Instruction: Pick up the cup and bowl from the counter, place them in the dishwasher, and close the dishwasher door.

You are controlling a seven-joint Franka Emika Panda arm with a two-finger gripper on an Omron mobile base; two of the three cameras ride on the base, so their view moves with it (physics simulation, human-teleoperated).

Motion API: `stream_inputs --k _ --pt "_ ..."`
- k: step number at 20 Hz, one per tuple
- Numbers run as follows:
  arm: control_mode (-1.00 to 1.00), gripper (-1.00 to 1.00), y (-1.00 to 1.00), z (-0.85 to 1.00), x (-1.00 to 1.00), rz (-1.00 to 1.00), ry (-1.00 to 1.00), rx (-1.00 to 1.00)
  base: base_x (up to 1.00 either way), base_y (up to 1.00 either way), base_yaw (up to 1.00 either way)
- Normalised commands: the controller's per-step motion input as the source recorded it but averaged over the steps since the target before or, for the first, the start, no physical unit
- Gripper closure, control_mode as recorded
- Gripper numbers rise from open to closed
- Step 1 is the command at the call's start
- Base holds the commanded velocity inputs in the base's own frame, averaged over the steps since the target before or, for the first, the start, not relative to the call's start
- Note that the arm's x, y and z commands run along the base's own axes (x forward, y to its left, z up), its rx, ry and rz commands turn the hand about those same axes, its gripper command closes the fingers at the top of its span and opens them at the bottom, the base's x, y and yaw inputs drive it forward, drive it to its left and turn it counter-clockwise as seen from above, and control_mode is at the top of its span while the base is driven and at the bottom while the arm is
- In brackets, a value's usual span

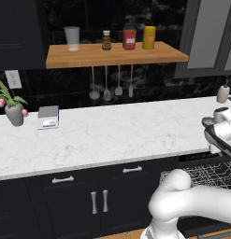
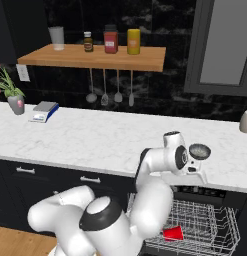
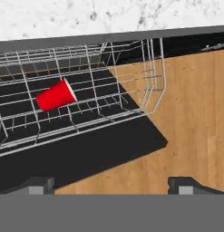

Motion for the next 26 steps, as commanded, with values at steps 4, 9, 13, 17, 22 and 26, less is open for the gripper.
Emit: stream_inputs --k 4,9,13,17,22,26 --pt "-1.0 -1.0 0.11 0.86 0.31 0.01 -0.25 0.02 0.0 0.0 0.0" --pt "-1.0 -1.0 0.03 0.52 0.62 0.12 -0.26 0.01 0.0 0.0 0.0" --pt "-1.0 -1.0 0.15 0.68 0.91 0.08 0.0 0.0 0.0 0.0 0.0" --pt "-1.0 -1.0 0.07 0.58 0.95 0.04 0.24 -0.17 0.0 0.0 0.0" --pt "-1.0 -1.0 -0.06 -0.03 0.78 0.0 0.13 0.02 0.0 0.0 0.0" --pt "-1.0 -1.0 -0.15 -0.37 0.74 0.0 0.01 0.12 0.0 0.0 0.0"
